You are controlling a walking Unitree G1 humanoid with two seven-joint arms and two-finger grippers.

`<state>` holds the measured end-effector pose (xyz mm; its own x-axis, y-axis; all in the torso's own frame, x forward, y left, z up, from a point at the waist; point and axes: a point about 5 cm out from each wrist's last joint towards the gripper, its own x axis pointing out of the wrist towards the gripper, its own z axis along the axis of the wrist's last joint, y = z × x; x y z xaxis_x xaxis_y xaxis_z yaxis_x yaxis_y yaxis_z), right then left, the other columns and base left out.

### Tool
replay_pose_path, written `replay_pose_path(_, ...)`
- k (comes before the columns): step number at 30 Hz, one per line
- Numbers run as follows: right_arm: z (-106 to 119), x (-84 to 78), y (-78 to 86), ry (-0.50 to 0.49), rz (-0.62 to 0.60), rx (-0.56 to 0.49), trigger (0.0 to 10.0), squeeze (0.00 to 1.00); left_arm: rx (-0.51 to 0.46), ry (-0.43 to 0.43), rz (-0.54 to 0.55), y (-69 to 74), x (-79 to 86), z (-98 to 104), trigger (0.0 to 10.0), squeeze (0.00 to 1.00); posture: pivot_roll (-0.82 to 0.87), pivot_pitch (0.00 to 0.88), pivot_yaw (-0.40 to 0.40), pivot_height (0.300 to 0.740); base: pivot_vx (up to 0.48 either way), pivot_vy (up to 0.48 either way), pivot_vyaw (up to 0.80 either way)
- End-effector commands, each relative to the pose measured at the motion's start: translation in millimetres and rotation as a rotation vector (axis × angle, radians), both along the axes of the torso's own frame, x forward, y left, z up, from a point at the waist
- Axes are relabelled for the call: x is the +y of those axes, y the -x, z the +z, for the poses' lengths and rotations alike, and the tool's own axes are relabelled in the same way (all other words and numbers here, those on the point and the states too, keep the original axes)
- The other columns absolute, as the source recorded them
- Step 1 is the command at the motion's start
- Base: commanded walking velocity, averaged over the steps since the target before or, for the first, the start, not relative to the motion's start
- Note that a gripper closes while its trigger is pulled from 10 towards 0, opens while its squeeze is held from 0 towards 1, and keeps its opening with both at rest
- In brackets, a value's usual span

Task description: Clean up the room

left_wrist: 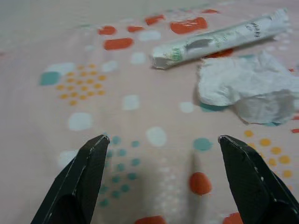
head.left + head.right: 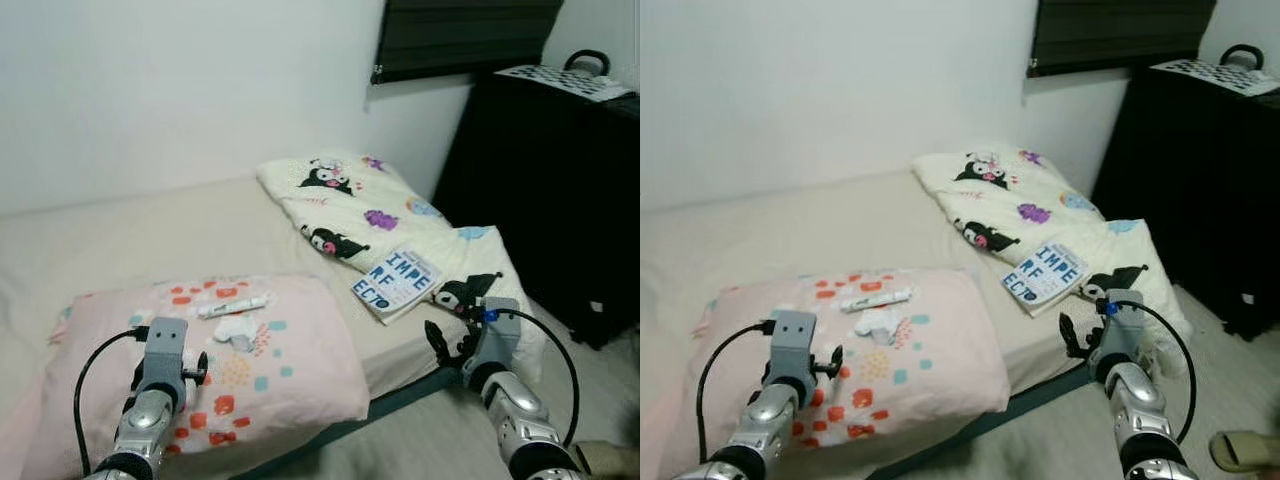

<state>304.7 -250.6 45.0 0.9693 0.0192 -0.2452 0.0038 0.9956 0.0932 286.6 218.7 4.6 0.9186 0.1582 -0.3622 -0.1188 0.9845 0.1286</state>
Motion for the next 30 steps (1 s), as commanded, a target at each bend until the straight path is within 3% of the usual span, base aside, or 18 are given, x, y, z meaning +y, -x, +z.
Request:
replay_pose_path(1,-3,-2.4,2.3,0.017,-0.022,0.019,10.0,0.00,0.052,0.028,0.027,8.6,2.5,-10,10.0,0.00,-0.05,0.000,-0.055,0.730,0.000,0.000,0.00)
replay_pose_path(4,-5,-5.6,3.8,0.021,-0.037,0.036,10.0,0.00,0.085,0.066,0.061,15.7,5.4,-16,10.0,0.00,-0.05,0.000,-0.058,0.730,0.000,0.000,0.00)
replay_pose_path(14,-2,0.6,3.1,0.022,0.016,-0.002,10.0,0.00,0.159,0.115,0.114,33.5,10.3,-31,10.0,0.00,-0.05,0.000,-0.057,0.730,0.000,0.000,0.73)
replay_pose_path(18,-25,15.0,13.8,0.019,0.028,0.090,10.0,0.00,0.233,0.150,0.189,48.5,22.3,-42,10.0,0.00,-0.05,0.000,-0.031,0.730,0.000,0.000,0.73)
replay_pose_path(23,-32,15.4,20.5,0.023,0.029,0.120,10.0,0.00,0.211,0.159,0.202,44.9,25.3,-38,10.0,0.00,-0.03,0.000,-0.039,0.730,0.000,0.000,0.73)
replay_pose_path(25,-42,14.9,30.9,0.039,0.040,0.161,10.0,0.00,0.174,0.157,0.207,39.2,29.7,-32,10.0,0.00,0.01,0.000,-0.049,0.730,0.000,0.000,0.73)
replay_pose_path(30,-43,14.8,32.0,0.049,0.052,0.174,10.0,0.00,0.138,0.196,0.203,33.9,32.7,-26,10.0,0.00,0.04,0.000,-0.048,0.730,0.000,0.000,0.42)
